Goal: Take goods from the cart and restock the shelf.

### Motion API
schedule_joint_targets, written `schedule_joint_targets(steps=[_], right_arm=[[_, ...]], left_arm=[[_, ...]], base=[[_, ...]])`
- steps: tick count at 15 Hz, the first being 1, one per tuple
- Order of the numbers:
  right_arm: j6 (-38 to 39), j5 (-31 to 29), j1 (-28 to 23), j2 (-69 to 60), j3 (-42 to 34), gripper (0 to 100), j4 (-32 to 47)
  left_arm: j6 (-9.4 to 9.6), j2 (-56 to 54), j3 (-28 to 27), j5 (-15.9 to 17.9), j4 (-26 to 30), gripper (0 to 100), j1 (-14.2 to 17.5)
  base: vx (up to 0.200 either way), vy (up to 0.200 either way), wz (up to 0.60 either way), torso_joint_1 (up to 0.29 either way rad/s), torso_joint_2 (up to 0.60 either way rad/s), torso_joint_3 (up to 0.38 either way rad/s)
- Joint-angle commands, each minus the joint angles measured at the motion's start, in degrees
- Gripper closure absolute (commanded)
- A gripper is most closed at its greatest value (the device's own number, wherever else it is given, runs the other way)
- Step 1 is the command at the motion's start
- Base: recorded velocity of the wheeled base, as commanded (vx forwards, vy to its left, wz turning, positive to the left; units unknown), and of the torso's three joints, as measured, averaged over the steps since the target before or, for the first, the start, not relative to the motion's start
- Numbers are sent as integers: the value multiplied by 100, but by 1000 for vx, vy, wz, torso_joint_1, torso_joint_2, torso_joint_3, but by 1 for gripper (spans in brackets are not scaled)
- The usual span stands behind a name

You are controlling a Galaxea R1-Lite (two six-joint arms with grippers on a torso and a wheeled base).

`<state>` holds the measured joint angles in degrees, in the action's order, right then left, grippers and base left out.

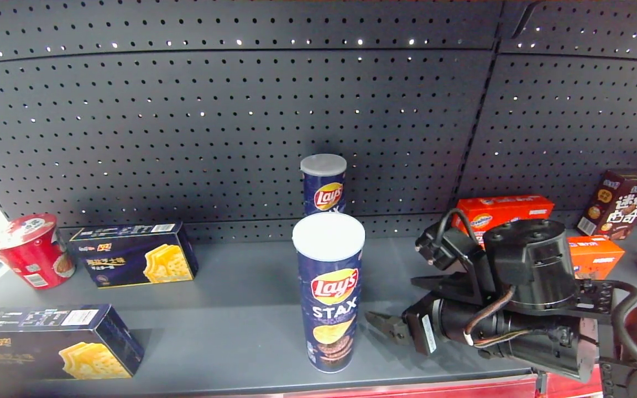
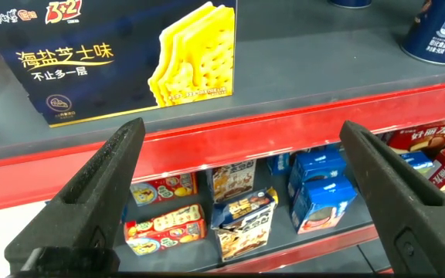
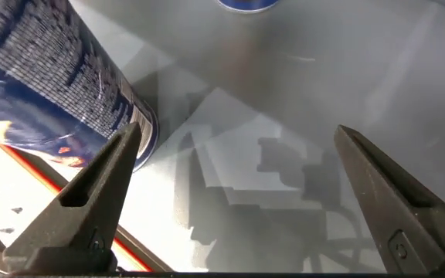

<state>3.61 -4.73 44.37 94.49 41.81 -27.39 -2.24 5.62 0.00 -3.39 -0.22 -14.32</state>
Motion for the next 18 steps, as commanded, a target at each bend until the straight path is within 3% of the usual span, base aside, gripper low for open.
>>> schedule_joint_targets(steps=[1,3,5,8,9,11,12,14,15,18], right_arm=[[8,-2,-16,-387,-7,0,6],[8,-19,-78,-818,-24,0,23],[8,-19,-456,-1389,-59,0,23],[8,-2,-1361,-2092,-130,0,50],[0,34,-1994,-2602,-270,0,59],[0,86,-2486,-3103,-464,0,59],[-9,271,-3022,-3718,-771,0,50],[-9,368,-3383,-4360,-1263,0,50],[-9,526,-3743,-5169,-2090,0,41],[8,552,-4306,-6320,-3188,0,59]], left_arm=[[5,9,0,-4,-4,0,0],[-4,9,0,-13,-4,0,0],[-4,9,0,-13,-4,0,0],[-4,9,0,-13,-4,0,0],[-4,9,0,-13,-4,0,0],[-4,9,0,-13,-13,0,0],[5,9,0,-13,-13,0,0],[-4,9,0,-13,-4,0,0],[5,9,0,-13,-4,0,0],[5,9,0,-13,-4,0,0]], base=[[0,0,0,0,0,0],[0,0,0,0,0,0],[0,0,0,0,0,0],[0,0,0,0,0,0],[0,0,0,0,0,0],[0,0,0,0,0,0],[0,0,0,0,0,0],[0,0,0,0,0,0],[0,0,0,0,0,0],[0,0,0,0,0,0]])
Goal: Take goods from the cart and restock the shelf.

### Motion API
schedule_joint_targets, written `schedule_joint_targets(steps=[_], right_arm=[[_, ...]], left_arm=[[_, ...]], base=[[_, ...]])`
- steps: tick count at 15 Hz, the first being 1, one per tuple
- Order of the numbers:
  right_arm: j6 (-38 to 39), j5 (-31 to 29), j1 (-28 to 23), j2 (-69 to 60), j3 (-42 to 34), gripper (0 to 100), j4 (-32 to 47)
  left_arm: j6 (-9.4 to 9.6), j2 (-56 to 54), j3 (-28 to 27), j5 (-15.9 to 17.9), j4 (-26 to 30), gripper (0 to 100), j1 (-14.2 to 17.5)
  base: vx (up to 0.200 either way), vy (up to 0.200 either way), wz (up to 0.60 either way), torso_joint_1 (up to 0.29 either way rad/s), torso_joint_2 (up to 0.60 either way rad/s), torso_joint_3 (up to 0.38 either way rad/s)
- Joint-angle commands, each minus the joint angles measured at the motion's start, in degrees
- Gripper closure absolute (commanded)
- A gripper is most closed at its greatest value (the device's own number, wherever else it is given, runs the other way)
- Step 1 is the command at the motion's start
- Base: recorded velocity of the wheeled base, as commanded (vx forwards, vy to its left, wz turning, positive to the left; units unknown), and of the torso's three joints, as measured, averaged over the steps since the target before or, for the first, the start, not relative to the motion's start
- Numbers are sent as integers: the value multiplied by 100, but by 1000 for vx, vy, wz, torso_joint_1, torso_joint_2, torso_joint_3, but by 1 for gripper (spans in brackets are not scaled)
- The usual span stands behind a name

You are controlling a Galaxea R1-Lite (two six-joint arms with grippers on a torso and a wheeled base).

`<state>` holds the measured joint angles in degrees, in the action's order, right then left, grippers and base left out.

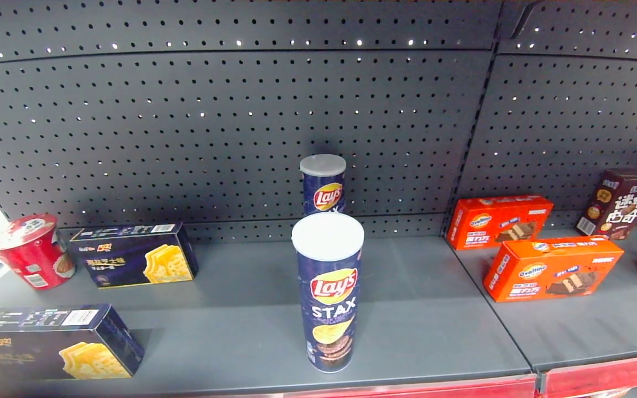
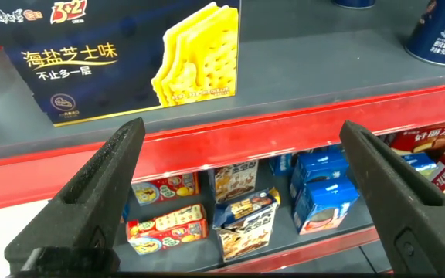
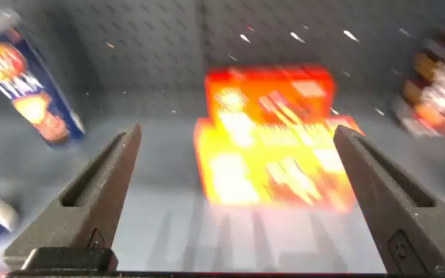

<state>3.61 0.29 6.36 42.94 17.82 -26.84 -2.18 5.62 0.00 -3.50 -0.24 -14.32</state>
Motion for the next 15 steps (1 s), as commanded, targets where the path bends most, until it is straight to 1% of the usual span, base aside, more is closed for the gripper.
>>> schedule_joint_targets(steps=[1,2,4,6,8,9,10,15], right_arm=[[8,32,-610,-1402,-965,0,30],[8,15,-680,-1543,-1035,0,100],[0,15,-795,-2167,-1229,0,672],[0,59,-742,-3081,-1439,0,1454],[-9,120,-672,-4223,-1501,0,2702],[-71,41,-636,-4294,-1589,0,2895],[-299,-20,-636,-4294,-1782,0,2658],[-361,-20,-636,-4294,-1782,0,2693]], left_arm=[[-2,9,0,-2,-2,0,0],[7,9,0,7,-2,0,0],[-2,9,0,-2,-2,0,0],[-10,9,0,-2,-11,0,0],[-10,9,0,-2,-11,0,0],[-10,9,0,-2,-11,0,0],[-10,9,0,-2,-11,0,0],[-2,9,0,7,-2,0,0]], base=[[0,0,0,0,0,0],[0,0,0,0,0,0],[0,0,0,0,0,0],[0,0,0,0,0,0],[0,0,0,0,0,0],[0,0,0,0,0,0],[0,0,0,0,0,0],[0,0,0,0,0,0]])
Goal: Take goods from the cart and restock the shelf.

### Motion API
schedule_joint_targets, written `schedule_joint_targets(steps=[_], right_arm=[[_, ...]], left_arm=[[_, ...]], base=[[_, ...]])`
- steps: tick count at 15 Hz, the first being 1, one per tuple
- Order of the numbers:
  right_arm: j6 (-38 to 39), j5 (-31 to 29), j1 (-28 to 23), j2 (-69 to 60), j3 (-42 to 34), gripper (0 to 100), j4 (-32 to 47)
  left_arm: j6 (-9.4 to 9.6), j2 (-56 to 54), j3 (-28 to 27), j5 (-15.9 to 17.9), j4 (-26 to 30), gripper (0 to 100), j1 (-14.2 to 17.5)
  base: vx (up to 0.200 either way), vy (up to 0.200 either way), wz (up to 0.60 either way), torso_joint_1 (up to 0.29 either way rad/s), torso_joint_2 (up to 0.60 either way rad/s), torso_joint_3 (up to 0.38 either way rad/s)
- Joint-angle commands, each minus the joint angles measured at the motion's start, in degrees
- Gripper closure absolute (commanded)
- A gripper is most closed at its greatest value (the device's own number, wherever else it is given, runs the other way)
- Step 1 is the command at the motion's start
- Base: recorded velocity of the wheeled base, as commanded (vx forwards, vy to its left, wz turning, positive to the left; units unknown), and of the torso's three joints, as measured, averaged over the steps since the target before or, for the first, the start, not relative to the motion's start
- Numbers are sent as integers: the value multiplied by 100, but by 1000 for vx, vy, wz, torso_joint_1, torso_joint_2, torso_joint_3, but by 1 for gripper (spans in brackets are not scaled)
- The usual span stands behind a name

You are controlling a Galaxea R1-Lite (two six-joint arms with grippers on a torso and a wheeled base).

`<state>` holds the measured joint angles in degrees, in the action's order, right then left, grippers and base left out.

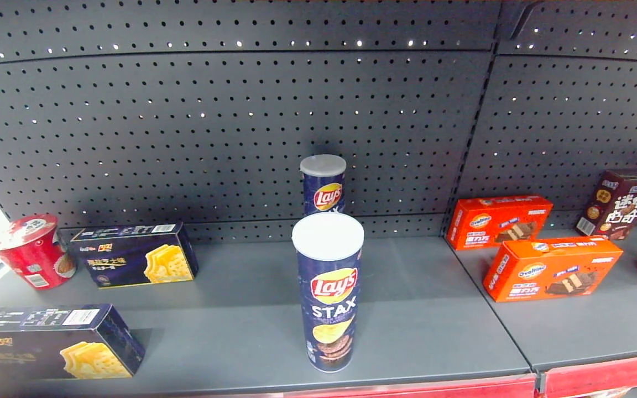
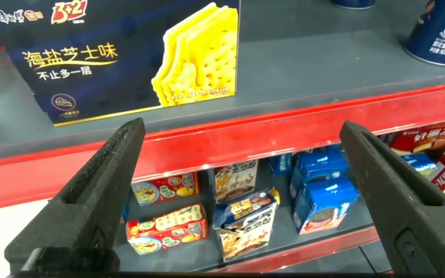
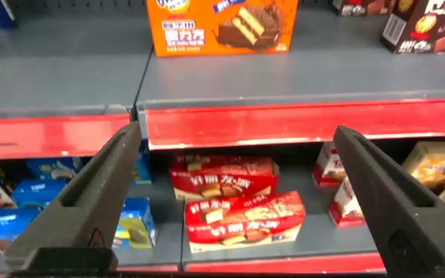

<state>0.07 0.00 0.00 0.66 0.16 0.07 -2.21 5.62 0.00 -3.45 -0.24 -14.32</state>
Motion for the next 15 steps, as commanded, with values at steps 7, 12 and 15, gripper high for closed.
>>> schedule_joint_targets(steps=[7,12,15], right_arm=[[1,-9,0,-66,-16,0,1],[1,-18,0,-66,-16,0,1],[1,-18,0,-66,-16,0,1]], left_arm=[[1,9,0,2,-2,0,0],[45,9,0,55,-2,0,0],[54,9,0,64,-2,0,0]], base=[[0,0,171,1,2,1],[0,0,0,-38,111,69],[-133,0,0,0,6,2]])
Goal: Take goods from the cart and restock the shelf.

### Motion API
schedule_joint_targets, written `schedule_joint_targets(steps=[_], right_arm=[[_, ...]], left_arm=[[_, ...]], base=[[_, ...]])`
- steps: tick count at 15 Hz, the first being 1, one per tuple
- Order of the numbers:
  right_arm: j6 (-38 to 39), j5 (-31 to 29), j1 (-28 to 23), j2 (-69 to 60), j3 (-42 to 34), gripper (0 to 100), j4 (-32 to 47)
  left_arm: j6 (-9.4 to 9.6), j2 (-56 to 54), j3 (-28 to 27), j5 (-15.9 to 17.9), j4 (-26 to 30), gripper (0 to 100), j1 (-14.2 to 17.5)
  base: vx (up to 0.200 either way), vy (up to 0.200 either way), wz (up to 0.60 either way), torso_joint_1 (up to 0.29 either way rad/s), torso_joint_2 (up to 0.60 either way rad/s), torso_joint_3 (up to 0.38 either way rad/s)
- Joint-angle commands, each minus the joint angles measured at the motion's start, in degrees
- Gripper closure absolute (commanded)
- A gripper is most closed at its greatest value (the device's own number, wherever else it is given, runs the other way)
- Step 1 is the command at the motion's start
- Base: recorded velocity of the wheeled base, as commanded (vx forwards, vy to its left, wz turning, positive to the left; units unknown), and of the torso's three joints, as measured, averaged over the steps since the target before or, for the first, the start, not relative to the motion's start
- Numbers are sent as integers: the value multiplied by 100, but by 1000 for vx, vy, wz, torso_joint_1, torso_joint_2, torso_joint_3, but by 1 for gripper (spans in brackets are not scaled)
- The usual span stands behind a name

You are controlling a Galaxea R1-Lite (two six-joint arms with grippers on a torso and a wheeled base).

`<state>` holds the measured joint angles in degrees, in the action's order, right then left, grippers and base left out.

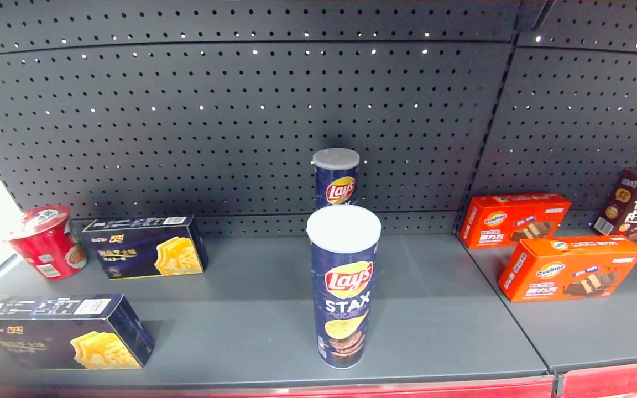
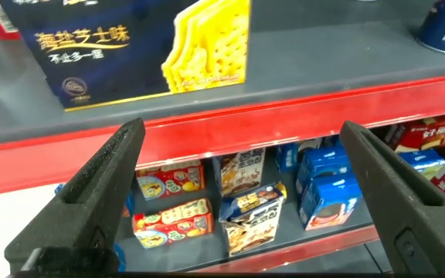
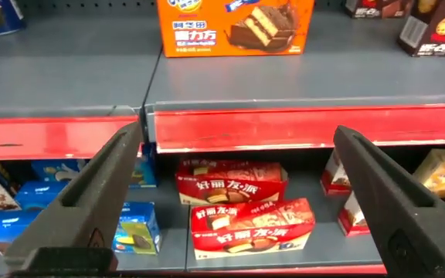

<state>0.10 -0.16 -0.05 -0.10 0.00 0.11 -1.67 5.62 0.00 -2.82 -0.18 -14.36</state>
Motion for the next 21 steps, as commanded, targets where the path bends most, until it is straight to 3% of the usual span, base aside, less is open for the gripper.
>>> schedule_joint_targets(steps=[1,21], right_arm=[[-1,-2,5,10,0,0,-2],[-10,25,5,10,0,0,-2]], left_arm=[[-9,9,0,0,1,0,3],[-18,9,0,-8,1,0,3]], base=[[-200,0,0,2,12,2],[0,0,30,0,0,0]])
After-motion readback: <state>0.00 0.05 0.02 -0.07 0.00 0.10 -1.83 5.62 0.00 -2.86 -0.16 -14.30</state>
